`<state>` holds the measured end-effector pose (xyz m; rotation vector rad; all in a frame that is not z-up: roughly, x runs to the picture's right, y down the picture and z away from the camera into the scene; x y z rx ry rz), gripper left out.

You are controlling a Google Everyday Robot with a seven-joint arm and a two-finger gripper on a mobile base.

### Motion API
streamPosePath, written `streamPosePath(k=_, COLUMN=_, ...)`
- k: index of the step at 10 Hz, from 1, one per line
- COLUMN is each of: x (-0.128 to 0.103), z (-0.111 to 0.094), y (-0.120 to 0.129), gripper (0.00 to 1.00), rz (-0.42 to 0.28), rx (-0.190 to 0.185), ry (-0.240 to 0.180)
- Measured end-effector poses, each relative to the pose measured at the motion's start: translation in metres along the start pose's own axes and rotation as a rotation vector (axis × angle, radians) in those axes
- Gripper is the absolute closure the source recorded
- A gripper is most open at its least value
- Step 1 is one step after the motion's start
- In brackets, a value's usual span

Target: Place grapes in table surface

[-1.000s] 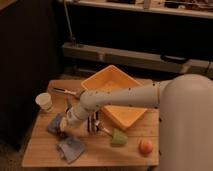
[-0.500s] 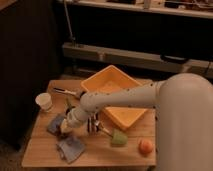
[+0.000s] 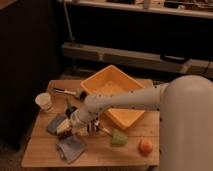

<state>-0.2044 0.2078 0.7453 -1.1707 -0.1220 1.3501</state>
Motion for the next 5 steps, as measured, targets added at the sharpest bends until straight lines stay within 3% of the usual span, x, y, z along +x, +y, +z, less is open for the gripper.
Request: streamPosePath(k=5, x=0.0006, z=0.0005, y=-0.0006, gripper=0.2, rz=0.001, rx=0.0, ry=0.001)
